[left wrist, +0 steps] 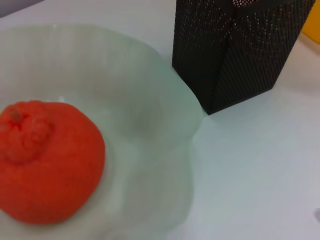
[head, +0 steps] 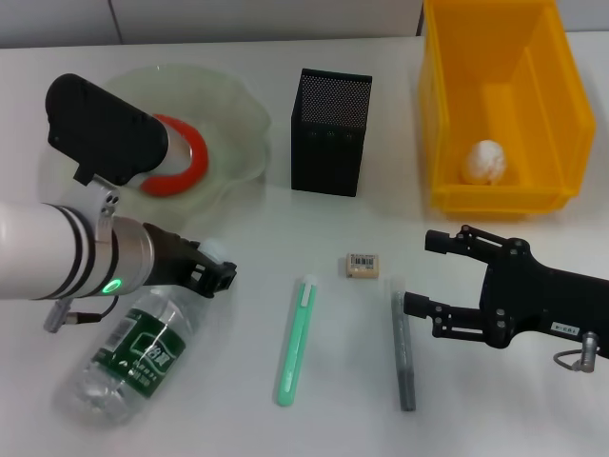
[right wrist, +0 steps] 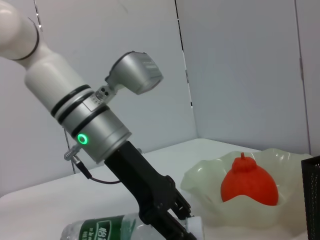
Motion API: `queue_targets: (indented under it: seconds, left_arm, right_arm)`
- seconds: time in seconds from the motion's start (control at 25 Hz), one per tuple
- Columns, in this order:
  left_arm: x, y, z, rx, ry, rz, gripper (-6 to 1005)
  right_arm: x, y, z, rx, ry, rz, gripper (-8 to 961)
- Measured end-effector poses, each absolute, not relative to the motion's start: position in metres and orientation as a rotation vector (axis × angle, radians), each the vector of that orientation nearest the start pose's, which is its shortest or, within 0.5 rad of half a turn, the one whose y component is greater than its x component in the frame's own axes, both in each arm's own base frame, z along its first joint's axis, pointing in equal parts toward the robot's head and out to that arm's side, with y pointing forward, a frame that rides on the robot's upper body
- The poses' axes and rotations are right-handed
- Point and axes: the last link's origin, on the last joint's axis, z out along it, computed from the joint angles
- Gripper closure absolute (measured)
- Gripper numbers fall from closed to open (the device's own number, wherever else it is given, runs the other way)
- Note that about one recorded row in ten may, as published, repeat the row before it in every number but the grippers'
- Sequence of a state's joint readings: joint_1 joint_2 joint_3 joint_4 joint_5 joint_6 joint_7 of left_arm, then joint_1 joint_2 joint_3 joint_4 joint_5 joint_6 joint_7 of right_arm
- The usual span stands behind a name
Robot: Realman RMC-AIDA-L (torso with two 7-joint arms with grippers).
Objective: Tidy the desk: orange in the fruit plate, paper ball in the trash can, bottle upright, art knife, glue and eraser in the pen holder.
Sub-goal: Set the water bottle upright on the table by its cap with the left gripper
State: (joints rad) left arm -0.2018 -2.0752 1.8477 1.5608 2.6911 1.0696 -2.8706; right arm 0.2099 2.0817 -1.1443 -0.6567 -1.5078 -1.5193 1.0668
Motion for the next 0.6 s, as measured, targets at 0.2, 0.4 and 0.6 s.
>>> queue_targets:
  seconds: [0.2, 0.4, 0.6]
  left_arm:
    - [-0.204, 0.288, -0.036, -2.401, -0.902, 0.18, 553]
    - [-0.204, 0.277, -0.013, -2.468, -0.852, -0.048, 554]
    - [-0.217, 0.269, 0.007, -2.493, -0.787, -0.225, 553]
  right_arm:
    - [0.287, 0.252, -0.029, -2.65, 0.449, 0.878, 111]
    - [0.285, 0.252, -0.028, -2.651, 0.444, 0.883, 111]
    - [0.285, 0.253, -0.028, -2.652, 0.457, 0.887, 110]
